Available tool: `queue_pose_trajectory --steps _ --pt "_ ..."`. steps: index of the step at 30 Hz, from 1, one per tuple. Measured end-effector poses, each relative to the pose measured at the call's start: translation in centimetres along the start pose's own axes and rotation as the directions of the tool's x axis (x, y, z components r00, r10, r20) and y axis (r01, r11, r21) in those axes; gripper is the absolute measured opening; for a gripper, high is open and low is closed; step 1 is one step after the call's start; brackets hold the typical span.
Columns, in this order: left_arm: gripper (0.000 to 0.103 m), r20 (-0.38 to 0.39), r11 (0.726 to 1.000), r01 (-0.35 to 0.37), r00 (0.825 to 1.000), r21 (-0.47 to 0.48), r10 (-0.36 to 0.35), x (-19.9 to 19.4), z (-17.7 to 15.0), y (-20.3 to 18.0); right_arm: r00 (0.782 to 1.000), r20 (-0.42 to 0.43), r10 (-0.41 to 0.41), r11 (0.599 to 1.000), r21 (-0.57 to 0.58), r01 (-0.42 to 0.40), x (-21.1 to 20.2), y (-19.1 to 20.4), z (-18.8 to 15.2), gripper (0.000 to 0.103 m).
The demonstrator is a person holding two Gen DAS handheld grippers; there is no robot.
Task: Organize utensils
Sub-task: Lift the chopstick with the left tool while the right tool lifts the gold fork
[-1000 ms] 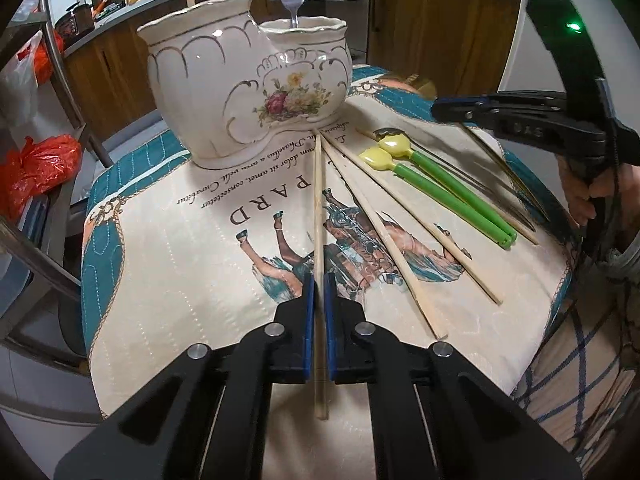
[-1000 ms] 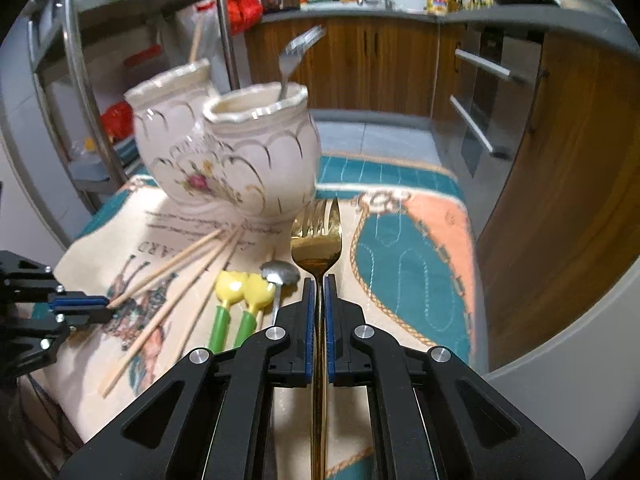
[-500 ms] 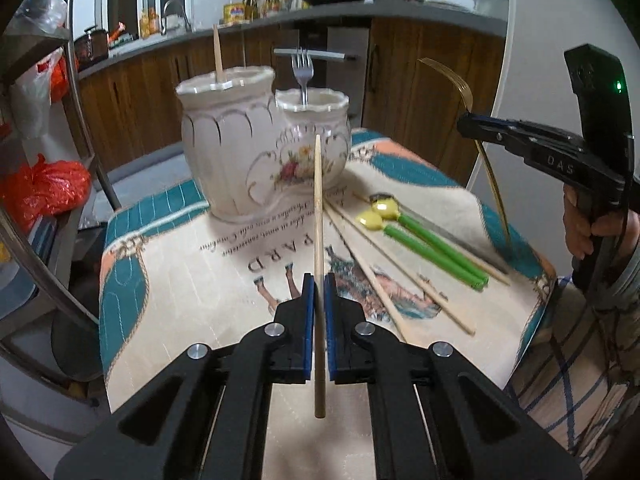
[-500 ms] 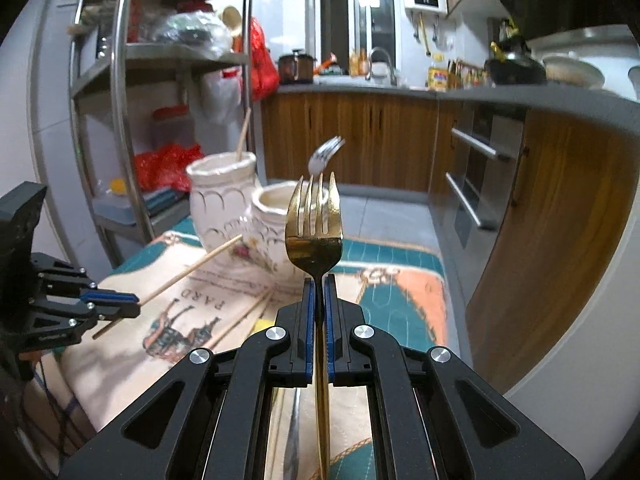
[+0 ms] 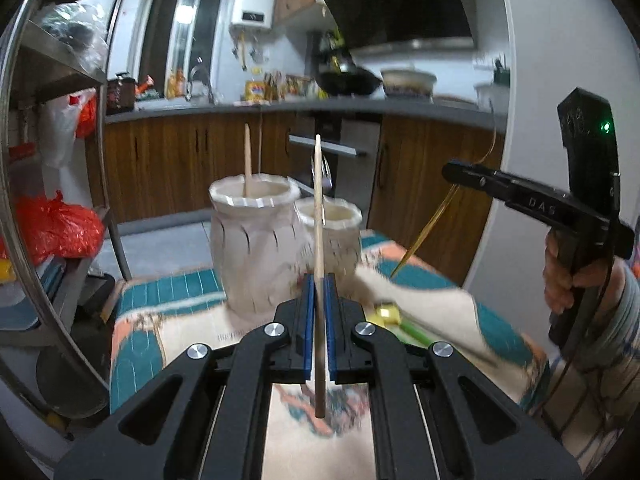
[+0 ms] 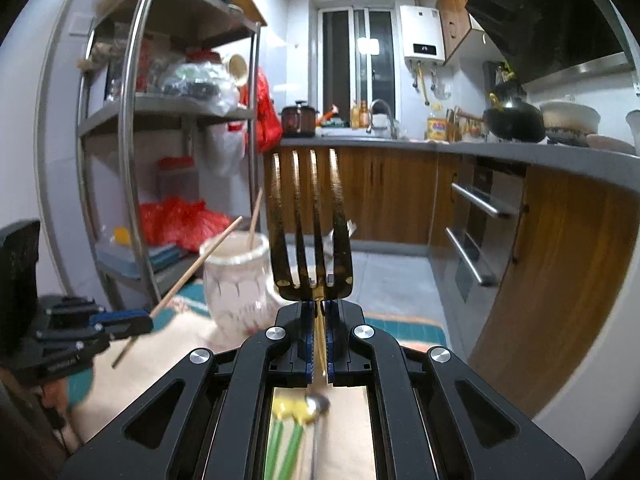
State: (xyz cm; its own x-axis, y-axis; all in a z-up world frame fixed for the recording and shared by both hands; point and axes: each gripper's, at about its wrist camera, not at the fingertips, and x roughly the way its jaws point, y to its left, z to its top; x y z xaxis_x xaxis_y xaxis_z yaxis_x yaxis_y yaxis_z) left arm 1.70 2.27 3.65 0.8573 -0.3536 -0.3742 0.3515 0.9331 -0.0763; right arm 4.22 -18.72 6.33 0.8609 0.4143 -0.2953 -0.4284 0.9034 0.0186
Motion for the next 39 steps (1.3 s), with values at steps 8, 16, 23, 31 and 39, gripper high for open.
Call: queue_pose_trajectory --steps 8,16,23,31,39 --pt "0.005 0.129 0.998 -0.012 0.991 -0.059 0.019 0.0 3.6 1.7 0.994 0.095 0.051 0.996 0.07 -0.058 1.2 -0.5 3.5 0.005" --pt "0.005 0.205 0.989 0.016 0.979 -0.147 0.015 2.5 7.6 4.2 0.972 0.222 0.081 0.989 0.103 -0.106 2.3 -0.9 6.5 0.005" --pt "0.005 0.227 0.971 0.042 0.974 -0.235 0.013 6.1 9.4 6.4 0.959 0.272 0.085 0.983 0.133 -0.125 4.8 -1.6 6.5 0.005" --pt "0.005 0.223 0.976 -0.035 0.971 -0.215 0.084 9.7 9.1 6.5 0.977 0.2 0.079 0.977 0.177 -0.115 8.2 -3.0 5.0 0.005" --pt "0.005 0.195 0.978 -0.081 0.974 -0.19 0.119 10.8 6.5 6.2 0.992 0.093 0.084 0.966 0.238 -0.104 11.0 -3.9 3.3 0.005"
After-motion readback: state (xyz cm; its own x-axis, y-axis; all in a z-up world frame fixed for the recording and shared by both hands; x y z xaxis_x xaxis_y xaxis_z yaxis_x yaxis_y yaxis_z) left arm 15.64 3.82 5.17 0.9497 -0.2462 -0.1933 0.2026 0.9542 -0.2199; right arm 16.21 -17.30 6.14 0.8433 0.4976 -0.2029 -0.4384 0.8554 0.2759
